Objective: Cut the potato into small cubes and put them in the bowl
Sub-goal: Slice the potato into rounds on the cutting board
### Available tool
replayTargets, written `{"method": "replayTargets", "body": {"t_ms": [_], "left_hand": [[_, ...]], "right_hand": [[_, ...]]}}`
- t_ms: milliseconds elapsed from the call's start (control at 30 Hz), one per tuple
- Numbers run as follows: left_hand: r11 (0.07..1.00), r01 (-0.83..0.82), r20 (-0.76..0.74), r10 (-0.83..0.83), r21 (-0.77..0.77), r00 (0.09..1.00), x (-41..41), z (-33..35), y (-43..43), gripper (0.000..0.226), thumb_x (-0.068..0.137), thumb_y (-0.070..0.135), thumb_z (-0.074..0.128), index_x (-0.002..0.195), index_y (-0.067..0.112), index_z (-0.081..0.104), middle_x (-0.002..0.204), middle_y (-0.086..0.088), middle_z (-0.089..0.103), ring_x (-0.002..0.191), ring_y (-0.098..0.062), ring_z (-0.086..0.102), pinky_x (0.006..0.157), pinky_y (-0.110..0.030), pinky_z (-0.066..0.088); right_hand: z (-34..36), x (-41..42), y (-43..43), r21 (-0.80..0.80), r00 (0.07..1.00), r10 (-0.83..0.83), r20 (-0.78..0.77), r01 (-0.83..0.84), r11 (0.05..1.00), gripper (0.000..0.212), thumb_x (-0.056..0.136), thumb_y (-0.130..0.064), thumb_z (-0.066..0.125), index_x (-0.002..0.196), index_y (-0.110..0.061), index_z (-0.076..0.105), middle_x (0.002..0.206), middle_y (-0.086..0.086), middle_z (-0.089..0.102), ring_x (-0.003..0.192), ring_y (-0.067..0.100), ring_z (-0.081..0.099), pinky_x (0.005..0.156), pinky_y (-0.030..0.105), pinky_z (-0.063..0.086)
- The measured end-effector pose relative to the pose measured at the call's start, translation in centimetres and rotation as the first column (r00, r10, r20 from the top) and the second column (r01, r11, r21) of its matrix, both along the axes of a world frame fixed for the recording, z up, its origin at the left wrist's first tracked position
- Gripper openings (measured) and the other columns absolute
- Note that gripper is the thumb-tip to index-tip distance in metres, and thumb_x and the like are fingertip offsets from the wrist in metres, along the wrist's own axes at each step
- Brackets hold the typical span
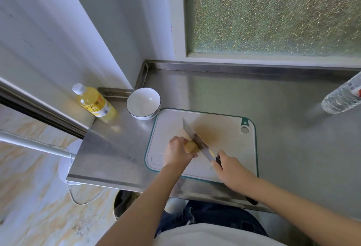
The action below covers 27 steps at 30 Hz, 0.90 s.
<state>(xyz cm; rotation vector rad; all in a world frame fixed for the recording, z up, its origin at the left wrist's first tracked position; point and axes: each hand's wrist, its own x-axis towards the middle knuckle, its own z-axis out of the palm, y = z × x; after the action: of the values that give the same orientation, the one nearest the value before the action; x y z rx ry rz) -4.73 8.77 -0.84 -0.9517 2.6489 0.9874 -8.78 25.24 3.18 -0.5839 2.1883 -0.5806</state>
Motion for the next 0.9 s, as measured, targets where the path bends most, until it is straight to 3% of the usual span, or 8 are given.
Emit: {"method": "replayTargets", "body": {"t_ms": [133, 500, 733, 833, 900], "left_hand": [[1.000, 0.004, 0.018, -0.004, -0.005, 1.000, -0.2, -0.1, -0.1, 0.054, 0.067, 0.029, 0.080, 0.113, 0.011, 0.060, 0.112, -0.003, 0.055, 0.099, -0.019, 0.055, 0.075, -0.021, 0.039], [0.999, -0.003, 0.024, 0.004, -0.035, 1.000, -0.3, -0.2, -0.4, 0.053, 0.066, 0.031, 0.082, 0.110, 0.010, 0.061, 0.109, -0.004, 0.056, 0.095, -0.020, 0.055, 0.076, -0.024, 0.041], [0.999, -0.003, 0.038, 0.005, -0.052, 0.999, -0.3, 0.0, -0.5, 0.053, 0.066, 0.032, 0.081, 0.111, 0.011, 0.061, 0.108, -0.003, 0.056, 0.096, -0.019, 0.054, 0.075, -0.023, 0.039], [0.997, 0.027, 0.045, -0.023, -0.070, 0.999, -0.4, 0.1, -0.1, 0.051, 0.067, 0.029, 0.081, 0.110, 0.010, 0.060, 0.110, -0.004, 0.055, 0.100, -0.020, 0.053, 0.077, -0.024, 0.041], [0.997, 0.025, 0.046, -0.021, -0.075, 0.999, -0.4, 0.2, 0.0, 0.050, 0.067, 0.026, 0.080, 0.110, 0.009, 0.061, 0.110, -0.005, 0.056, 0.099, -0.021, 0.054, 0.077, -0.024, 0.041]], "right_hand": [[-0.3, -0.5, 0.2, -0.004, 1.000, 0.021, 0.000, -0.021, 1.000, 0.030, 0.100, -0.024, 0.035, 0.071, -0.024, 0.026, 0.065, 0.000, 0.044, 0.054, 0.014, 0.040, 0.050, 0.025, 0.028], [-1.1, -1.0, 0.2, -0.032, 0.999, 0.010, 0.037, -0.009, 0.999, 0.017, 0.100, -0.023, 0.035, 0.088, -0.011, 0.036, 0.067, 0.000, 0.045, 0.056, 0.013, 0.041, 0.051, 0.023, 0.029], [-0.6, -1.2, -0.6, -0.009, 0.999, -0.008, 0.045, 0.008, 1.000, 0.033, 0.099, -0.019, 0.033, 0.068, -0.024, 0.026, 0.065, -0.002, 0.040, 0.055, 0.012, 0.038, 0.051, 0.024, 0.028], [-1.0, -1.5, -1.7, 0.008, 0.998, -0.040, 0.041, 0.040, 0.999, 0.025, 0.099, -0.023, 0.035, 0.074, -0.020, 0.038, 0.073, 0.001, 0.047, 0.071, 0.022, 0.049, 0.064, 0.030, 0.038], [-1.8, -1.3, -3.0, -0.002, 0.997, -0.062, 0.039, 0.062, 0.998, 0.021, 0.098, -0.027, 0.036, 0.096, -0.010, 0.050, 0.090, 0.011, 0.056, 0.091, 0.030, 0.058, 0.080, 0.037, 0.044]]}}
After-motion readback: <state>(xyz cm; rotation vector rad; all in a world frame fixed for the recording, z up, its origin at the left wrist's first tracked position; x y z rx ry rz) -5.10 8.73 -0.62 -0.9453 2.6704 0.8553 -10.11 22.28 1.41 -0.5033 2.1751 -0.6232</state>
